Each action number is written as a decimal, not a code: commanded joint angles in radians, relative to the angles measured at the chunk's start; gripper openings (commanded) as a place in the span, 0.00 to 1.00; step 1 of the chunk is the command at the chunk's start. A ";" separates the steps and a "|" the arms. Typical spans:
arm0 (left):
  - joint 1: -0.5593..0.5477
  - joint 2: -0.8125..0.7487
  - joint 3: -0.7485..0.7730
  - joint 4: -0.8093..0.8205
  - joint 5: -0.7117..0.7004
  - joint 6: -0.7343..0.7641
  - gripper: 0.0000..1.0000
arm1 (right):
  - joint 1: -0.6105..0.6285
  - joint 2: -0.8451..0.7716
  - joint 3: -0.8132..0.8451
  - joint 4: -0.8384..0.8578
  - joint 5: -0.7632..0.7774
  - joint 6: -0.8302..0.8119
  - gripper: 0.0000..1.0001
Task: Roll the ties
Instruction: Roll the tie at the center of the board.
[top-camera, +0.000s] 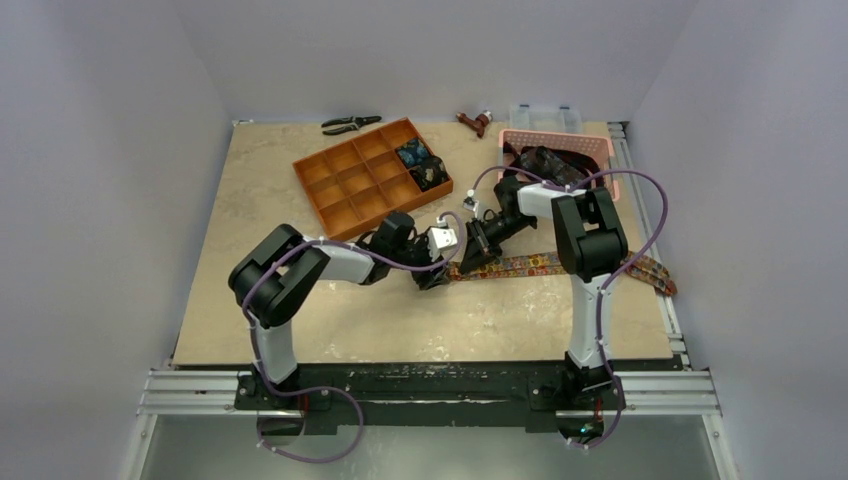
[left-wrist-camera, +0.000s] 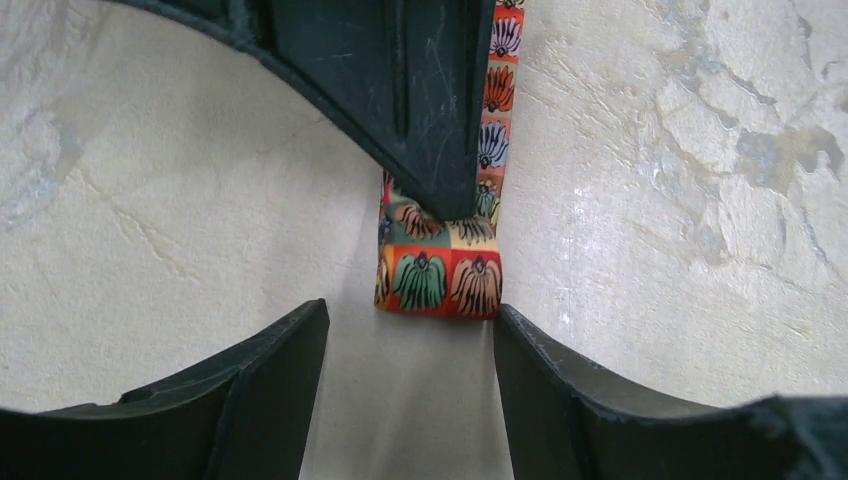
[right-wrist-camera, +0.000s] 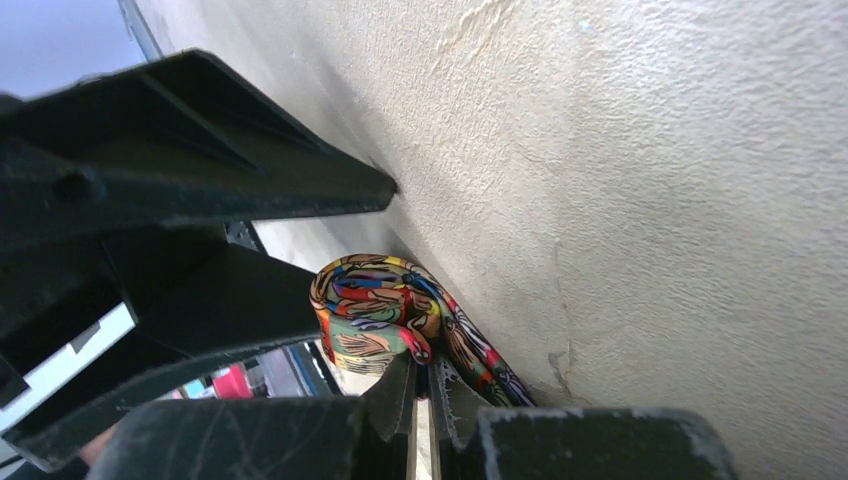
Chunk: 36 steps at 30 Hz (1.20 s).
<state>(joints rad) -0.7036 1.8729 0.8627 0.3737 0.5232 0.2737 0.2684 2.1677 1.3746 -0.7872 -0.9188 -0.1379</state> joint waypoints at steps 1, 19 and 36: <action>0.045 -0.012 -0.059 0.048 0.115 -0.057 0.62 | 0.000 0.039 -0.015 0.035 0.188 -0.033 0.00; -0.040 0.098 -0.014 0.109 -0.017 -0.009 0.26 | 0.002 0.062 0.009 0.047 0.183 -0.015 0.01; -0.048 0.060 0.075 -0.239 -0.133 0.095 0.24 | 0.025 -0.071 0.027 -0.010 -0.075 0.033 0.39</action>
<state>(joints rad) -0.7494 1.9022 0.9287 0.3222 0.4671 0.3374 0.2676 2.1067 1.3834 -0.8078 -0.9386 -0.1234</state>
